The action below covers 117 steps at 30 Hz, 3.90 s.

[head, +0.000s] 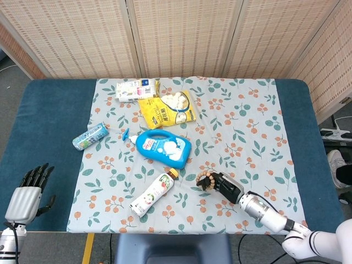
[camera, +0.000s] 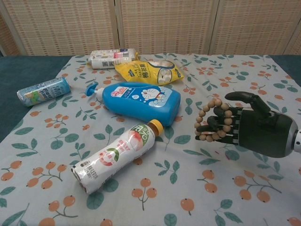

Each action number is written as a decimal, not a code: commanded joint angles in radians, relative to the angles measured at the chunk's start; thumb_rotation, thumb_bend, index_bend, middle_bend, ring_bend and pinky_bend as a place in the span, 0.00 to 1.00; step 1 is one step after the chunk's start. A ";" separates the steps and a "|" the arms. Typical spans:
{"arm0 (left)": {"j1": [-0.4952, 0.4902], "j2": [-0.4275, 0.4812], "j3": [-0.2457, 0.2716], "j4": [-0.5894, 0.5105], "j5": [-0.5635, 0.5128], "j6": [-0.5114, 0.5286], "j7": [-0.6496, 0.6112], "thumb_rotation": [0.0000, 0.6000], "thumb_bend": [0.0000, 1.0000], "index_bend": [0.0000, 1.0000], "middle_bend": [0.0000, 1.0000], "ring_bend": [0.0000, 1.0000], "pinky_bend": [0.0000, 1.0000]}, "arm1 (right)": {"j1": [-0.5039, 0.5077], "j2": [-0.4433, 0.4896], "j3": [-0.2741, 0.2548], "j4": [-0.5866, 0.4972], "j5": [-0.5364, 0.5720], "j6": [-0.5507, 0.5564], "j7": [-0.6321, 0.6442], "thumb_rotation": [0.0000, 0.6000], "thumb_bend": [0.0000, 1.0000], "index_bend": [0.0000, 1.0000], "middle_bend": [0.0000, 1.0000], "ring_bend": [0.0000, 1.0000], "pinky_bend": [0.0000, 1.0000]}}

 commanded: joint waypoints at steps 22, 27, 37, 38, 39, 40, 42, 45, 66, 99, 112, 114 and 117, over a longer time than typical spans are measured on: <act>0.001 -0.001 0.001 -0.001 0.005 0.003 0.001 1.00 0.44 0.00 0.00 0.00 0.12 | -0.005 -0.002 -0.008 0.006 0.007 0.036 -0.023 0.64 1.00 0.51 0.61 0.28 0.18; 0.002 -0.002 0.000 -0.001 0.006 0.007 0.000 1.00 0.44 0.00 0.00 0.00 0.12 | 0.006 -0.010 -0.008 0.006 0.003 0.032 -0.025 0.65 1.00 0.35 0.51 0.20 0.14; 0.002 -0.002 0.000 0.001 0.006 0.008 -0.003 1.00 0.44 0.00 0.00 0.00 0.12 | 0.035 -0.023 -0.026 0.023 -0.031 0.034 -0.024 0.92 1.00 0.23 0.44 0.14 0.11; 0.002 -0.002 -0.001 0.001 0.006 0.008 -0.002 1.00 0.44 0.00 0.00 0.00 0.12 | 0.037 -0.022 -0.029 0.025 -0.034 0.036 -0.023 0.97 1.00 0.23 0.43 0.13 0.11; 0.002 -0.002 -0.001 0.002 0.006 0.008 -0.002 1.00 0.44 0.00 0.00 0.00 0.12 | 0.038 -0.022 -0.031 0.026 -0.036 0.038 -0.021 0.99 1.00 0.22 0.43 0.13 0.11; 0.002 -0.003 -0.001 0.003 0.006 0.008 -0.003 1.00 0.44 0.00 0.00 0.00 0.12 | 0.040 -0.020 -0.035 0.027 -0.040 0.040 -0.020 1.00 1.00 0.22 0.43 0.13 0.11; 0.002 -0.003 0.000 0.004 0.007 0.009 -0.005 1.00 0.44 0.00 0.00 0.00 0.12 | 0.043 -0.018 -0.038 0.029 -0.041 0.042 -0.027 1.00 1.00 0.22 0.43 0.13 0.11; 0.003 -0.002 -0.001 0.004 0.008 0.011 -0.007 1.00 0.44 0.00 0.00 0.00 0.12 | 0.042 -0.014 -0.039 0.032 -0.037 0.043 -0.065 1.00 1.00 0.22 0.43 0.13 0.10; 0.007 0.001 0.001 -0.003 0.017 0.023 -0.011 1.00 0.44 0.00 0.00 0.00 0.12 | -0.077 -0.066 0.078 0.266 0.164 0.035 -1.246 1.00 1.00 0.54 0.58 0.26 0.10; 0.007 0.001 0.004 -0.003 0.022 0.020 -0.010 1.00 0.44 0.00 0.00 0.00 0.12 | -0.117 0.173 0.101 -0.028 0.281 -0.110 -2.137 0.84 0.27 0.00 0.12 0.00 0.00; 0.010 0.003 0.005 -0.007 0.028 0.029 -0.008 1.00 0.44 0.00 0.00 0.00 0.12 | -0.088 0.254 0.112 -0.136 0.334 -0.235 -2.034 0.83 0.27 0.00 0.12 0.00 0.00; 0.011 0.003 0.004 -0.007 0.029 0.032 -0.008 1.00 0.44 0.00 0.00 0.00 0.12 | -0.114 0.258 0.117 -0.150 0.307 -0.164 -2.021 0.83 0.27 0.00 0.12 0.00 0.00; 0.012 0.002 0.004 -0.006 0.032 0.036 -0.007 1.00 0.44 0.00 0.00 0.00 0.12 | -0.182 0.268 0.114 -0.184 0.234 0.011 -2.029 0.83 0.27 0.00 0.12 0.00 0.00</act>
